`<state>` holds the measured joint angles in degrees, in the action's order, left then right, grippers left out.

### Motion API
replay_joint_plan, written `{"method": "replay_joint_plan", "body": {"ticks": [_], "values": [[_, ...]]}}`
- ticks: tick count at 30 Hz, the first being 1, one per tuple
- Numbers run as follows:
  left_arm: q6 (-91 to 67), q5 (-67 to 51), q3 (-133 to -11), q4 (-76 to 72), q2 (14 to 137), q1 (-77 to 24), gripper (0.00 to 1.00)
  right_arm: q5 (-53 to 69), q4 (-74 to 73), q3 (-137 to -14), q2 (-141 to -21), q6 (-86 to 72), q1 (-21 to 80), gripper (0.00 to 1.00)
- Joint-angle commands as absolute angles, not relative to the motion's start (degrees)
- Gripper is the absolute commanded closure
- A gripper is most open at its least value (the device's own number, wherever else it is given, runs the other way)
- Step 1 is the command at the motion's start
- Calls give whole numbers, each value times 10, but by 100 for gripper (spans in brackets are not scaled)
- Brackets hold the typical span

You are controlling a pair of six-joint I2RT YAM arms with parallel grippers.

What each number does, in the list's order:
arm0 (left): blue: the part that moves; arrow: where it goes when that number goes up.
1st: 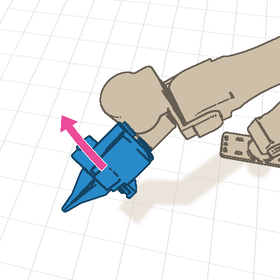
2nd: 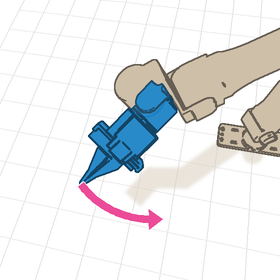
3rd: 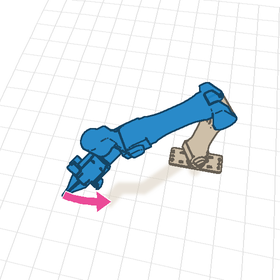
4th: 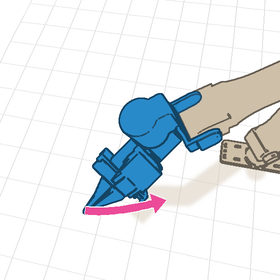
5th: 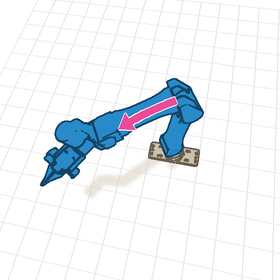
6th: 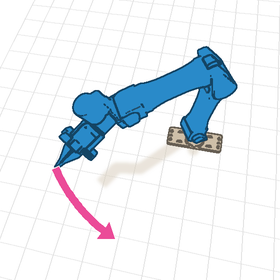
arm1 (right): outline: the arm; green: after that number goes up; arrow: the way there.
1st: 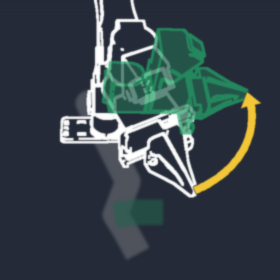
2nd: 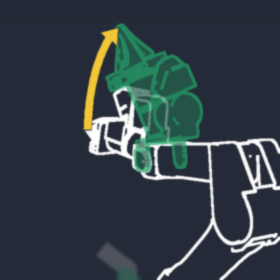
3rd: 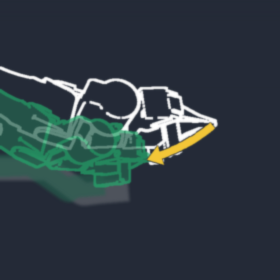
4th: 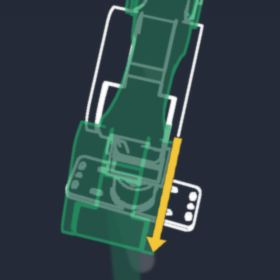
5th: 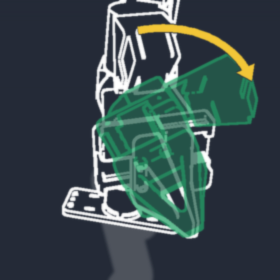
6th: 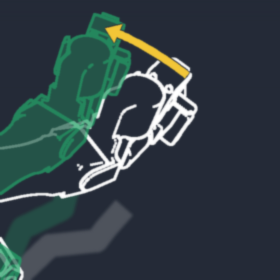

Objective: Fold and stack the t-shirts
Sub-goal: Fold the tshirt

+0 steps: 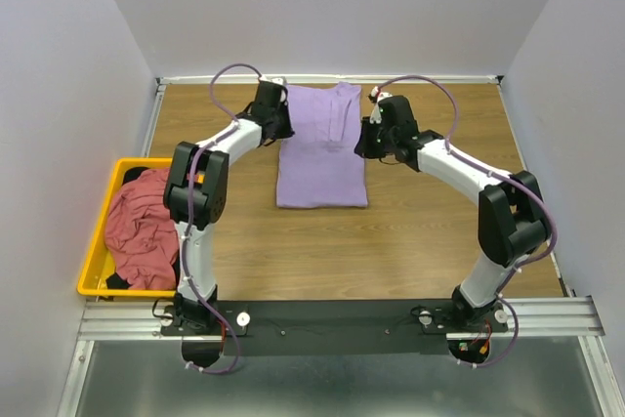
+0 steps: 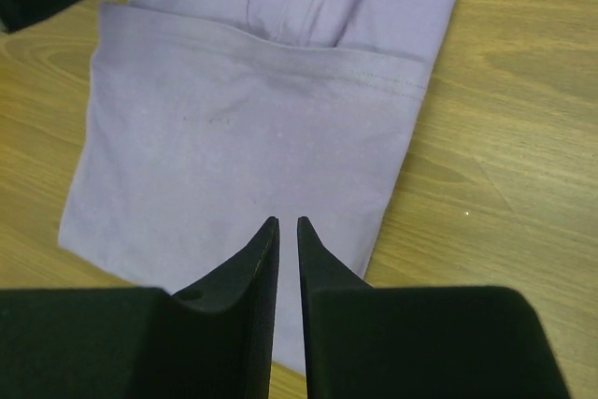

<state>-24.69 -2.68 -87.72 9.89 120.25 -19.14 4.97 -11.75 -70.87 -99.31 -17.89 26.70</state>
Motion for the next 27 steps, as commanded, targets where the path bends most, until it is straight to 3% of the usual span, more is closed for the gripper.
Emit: {"method": "replay_joint_plan", "body": {"ticks": [1, 6, 12, 20, 27], "values": [[-237, -53, -867, 97, 1129, -176, 74, 104, -88, -715, -1000, -206, 235, 80], [-248, -132, -759, 19, 1090, -171, 75, 236, -24, -741, -1064, -251, 193, 81], [-248, -193, -742, 3, 1154, -153, 87, 372, 44, -803, -1185, -304, 163, 81], [-286, -226, -751, -10, 1214, -108, 95, 418, 140, -802, -1309, -352, 102, 82], [-299, -252, -734, -18, 1202, -82, 95, 446, 154, -788, -1304, -352, 69, 81]]}}
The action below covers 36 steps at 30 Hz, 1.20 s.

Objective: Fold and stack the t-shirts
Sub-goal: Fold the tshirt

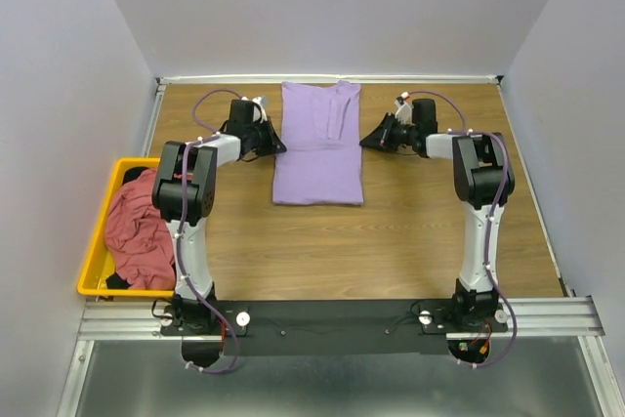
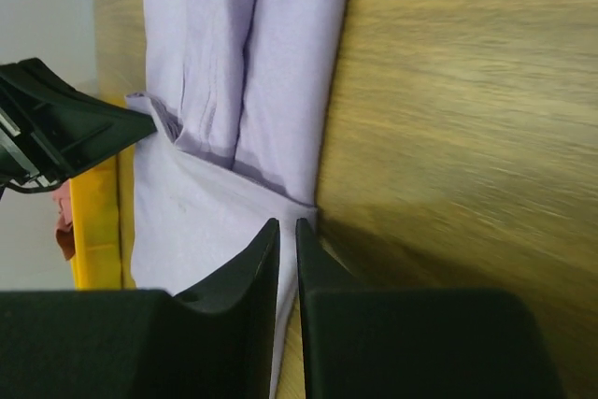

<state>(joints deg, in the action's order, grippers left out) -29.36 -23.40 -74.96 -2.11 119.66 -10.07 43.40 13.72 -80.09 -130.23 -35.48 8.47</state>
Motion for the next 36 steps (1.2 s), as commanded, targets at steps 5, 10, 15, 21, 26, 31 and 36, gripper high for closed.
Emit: {"method": "replay_joint_plan", "body": {"ticks": [5, 10, 15, 21, 26, 31, 36], "values": [[-295, -265, -718, -18, 1132, -81, 88, 471, 156, -761, -1224, -359, 75, 77], [-288, -278, -702, -2, 1065, -82, 82, 510, 181, -689, -1143, -369, 106, 76], [-298, -269, -604, -5, 984, -104, 82, 516, 233, -606, -1093, -400, 169, 75], [-341, -260, -457, -63, 921, -134, 83, 508, 294, -527, -1104, -420, 221, 75], [-366, -236, -396, -105, 936, -142, 86, 490, 311, -484, -1140, -397, 218, 75], [-379, -215, -363, -112, 944, -142, 88, 492, 317, -457, -1193, -376, 200, 76], [-394, -215, -319, -112, 904, -148, 89, 504, 316, -425, -1182, -359, 140, 76]]}}
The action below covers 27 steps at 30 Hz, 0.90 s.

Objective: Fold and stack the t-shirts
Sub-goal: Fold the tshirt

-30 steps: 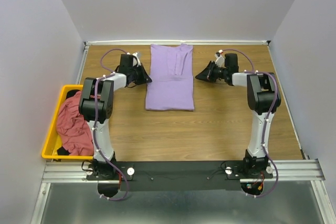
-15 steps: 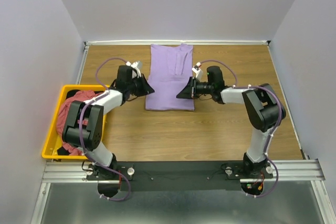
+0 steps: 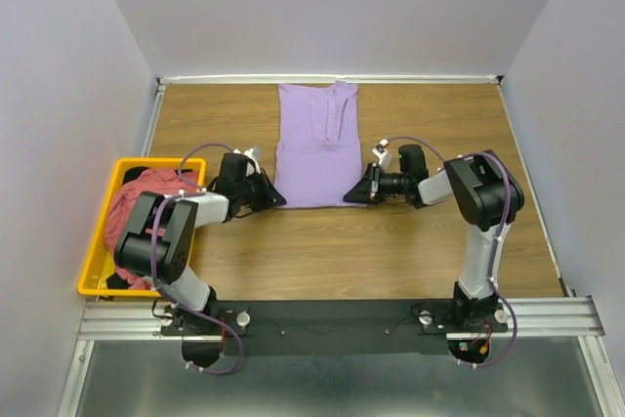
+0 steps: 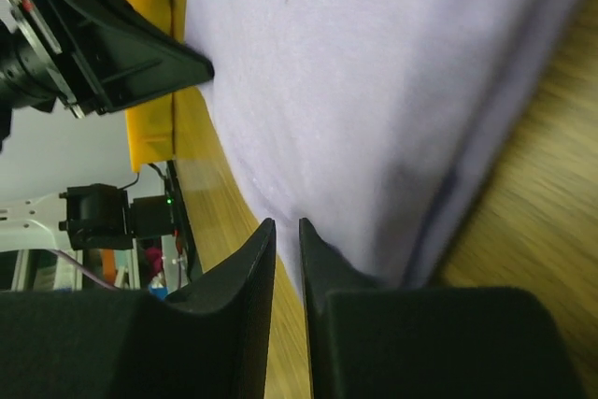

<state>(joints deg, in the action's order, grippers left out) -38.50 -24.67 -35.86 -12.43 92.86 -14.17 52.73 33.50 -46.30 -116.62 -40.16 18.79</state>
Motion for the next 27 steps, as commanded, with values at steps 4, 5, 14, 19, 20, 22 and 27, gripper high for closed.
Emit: {"method": "replay_joint_plan", "body": {"ticks": [4, 5, 14, 19, 20, 22, 27], "values": [[-403, -229, -296, -107, 861, -174, 89, 519, 303, -427, -1124, -366, 135, 76], [-411, -229, -292, -104, 835, -178, 88, 523, 302, -436, -1112, -380, 148, 76], [-416, -157, -302, -38, 691, -175, 76, 483, 315, -504, -1064, -446, 279, 75], [-380, -175, -330, -19, 695, -157, 67, 480, 364, -539, -1162, -473, 314, 75], [-376, -169, -330, -18, 690, -156, 63, 480, 372, -541, -1179, -477, 315, 76], [-366, -149, -337, -14, 686, -156, 63, 478, 379, -549, -1204, -484, 314, 76], [-342, -127, -355, -5, 709, -156, 63, 473, 378, -562, -1254, -481, 314, 76]]}}
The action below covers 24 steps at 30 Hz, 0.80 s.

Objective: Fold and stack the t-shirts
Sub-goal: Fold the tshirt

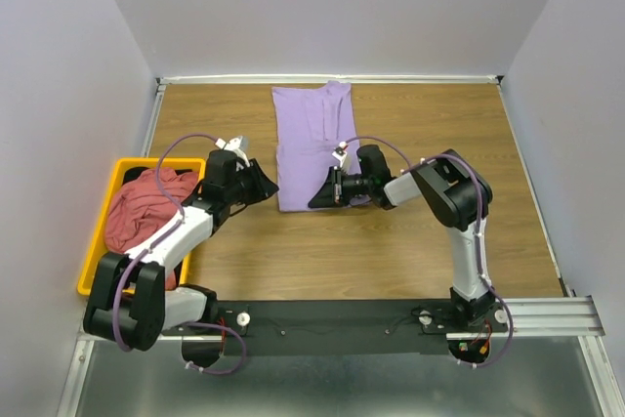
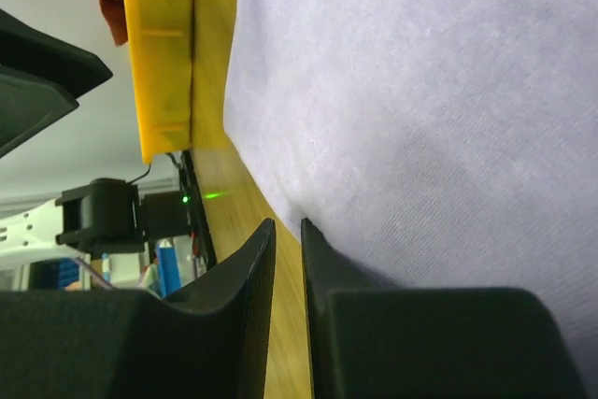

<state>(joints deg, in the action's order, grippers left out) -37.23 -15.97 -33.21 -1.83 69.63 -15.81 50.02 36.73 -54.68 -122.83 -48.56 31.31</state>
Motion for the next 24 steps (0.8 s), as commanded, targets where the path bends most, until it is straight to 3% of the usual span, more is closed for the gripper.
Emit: {"method": "replay_joint_plan", "body": {"ticks": [1, 6, 11, 16, 18, 24], "values": [[-338, -127, -365, -5, 716, -156, 63, 475, 378, -561, -1252, -482, 313, 76], [-330, -140, -396, -1, 767, -156, 63, 452, 324, -546, -1170, -454, 310, 74], [-321, -116, -407, 55, 768, -169, 63, 284, 61, -573, -1019, -305, 310, 59], [-315, -66, -412, 105, 756, -203, 60, 137, -97, -570, -928, -265, 309, 31], [-322, -42, -415, 126, 751, -220, 60, 72, -167, -569, -906, -268, 310, 26], [-332, -4, -431, 162, 751, -249, 58, -51, -282, -576, -896, -292, 311, 25]]}}
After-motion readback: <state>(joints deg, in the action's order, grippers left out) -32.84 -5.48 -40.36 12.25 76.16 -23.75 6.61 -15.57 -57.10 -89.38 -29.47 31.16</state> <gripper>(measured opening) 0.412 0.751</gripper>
